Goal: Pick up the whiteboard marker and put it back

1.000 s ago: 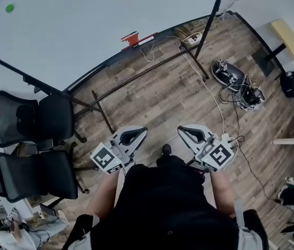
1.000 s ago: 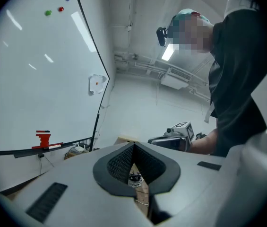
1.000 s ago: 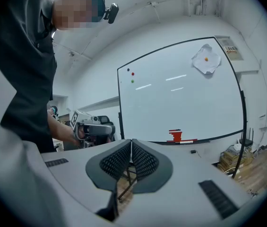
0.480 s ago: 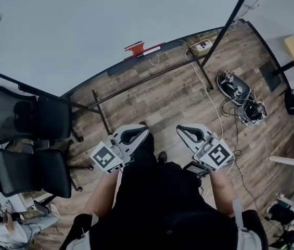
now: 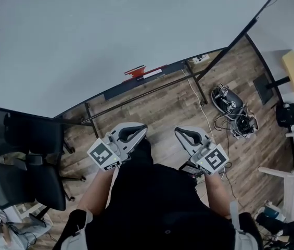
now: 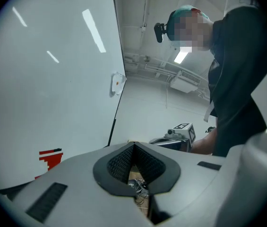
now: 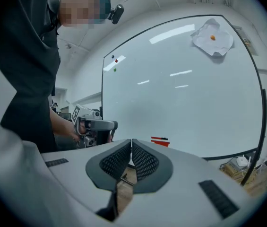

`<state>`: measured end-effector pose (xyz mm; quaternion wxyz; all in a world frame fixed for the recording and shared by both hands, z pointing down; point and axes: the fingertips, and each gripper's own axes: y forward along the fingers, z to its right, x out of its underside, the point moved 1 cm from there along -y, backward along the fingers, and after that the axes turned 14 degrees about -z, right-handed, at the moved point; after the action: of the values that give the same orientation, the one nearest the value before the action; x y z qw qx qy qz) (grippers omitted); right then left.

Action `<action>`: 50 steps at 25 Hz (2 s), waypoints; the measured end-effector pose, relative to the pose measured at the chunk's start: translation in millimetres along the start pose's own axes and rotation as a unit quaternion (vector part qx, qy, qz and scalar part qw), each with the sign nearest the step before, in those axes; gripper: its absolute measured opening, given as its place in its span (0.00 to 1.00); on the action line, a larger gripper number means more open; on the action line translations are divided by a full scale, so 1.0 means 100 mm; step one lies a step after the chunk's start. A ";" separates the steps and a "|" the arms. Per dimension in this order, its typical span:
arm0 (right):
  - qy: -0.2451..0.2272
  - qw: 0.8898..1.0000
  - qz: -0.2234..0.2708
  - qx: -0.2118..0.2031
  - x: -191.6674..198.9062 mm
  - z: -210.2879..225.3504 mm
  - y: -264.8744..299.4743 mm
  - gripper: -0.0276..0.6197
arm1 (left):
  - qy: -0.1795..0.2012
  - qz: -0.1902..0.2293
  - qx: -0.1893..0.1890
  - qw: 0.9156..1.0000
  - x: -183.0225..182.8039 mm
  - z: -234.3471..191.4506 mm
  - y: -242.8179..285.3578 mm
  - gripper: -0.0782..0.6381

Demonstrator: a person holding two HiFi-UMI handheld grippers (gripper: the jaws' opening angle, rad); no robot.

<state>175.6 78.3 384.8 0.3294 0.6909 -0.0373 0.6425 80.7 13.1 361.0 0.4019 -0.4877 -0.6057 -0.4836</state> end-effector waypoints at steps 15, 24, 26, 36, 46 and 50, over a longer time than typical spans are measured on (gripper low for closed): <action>-0.128 0.991 -0.024 0.036 -0.69 0.75 1.01 0.08 | -0.026 -0.019 -0.014 0.999 -0.05 -1.18 0.18 0.12; -0.247 0.958 -0.141 0.024 -0.52 1.10 1.43 0.08 | -0.028 -0.018 -0.028 0.999 0.04 -1.43 0.20 0.12; -0.262 0.953 -0.151 0.016 -0.50 1.16 1.52 0.08 | -0.023 -0.014 -0.042 0.999 0.02 -1.49 0.19 0.12; -0.303 0.935 -0.184 -0.019 -0.34 1.53 1.95 0.08 | -0.047 -0.008 -0.085 0.995 0.07 -1.70 0.23 0.12; -0.297 0.931 -0.205 -0.052 -0.04 1.59 2.38 0.08 | -0.076 0.005 -0.106 0.991 0.17 -1.94 0.15 0.12; -0.295 0.930 -0.210 -0.065 0.05 1.61 2.56 0.10 | -0.085 0.008 -0.111 0.990 0.18 -2.07 0.14 0.12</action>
<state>194.1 -200.7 500.3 0.4746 0.8186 -0.0287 0.3221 93.7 -184.6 423.7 0.2964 -0.5735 -0.5764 -0.5010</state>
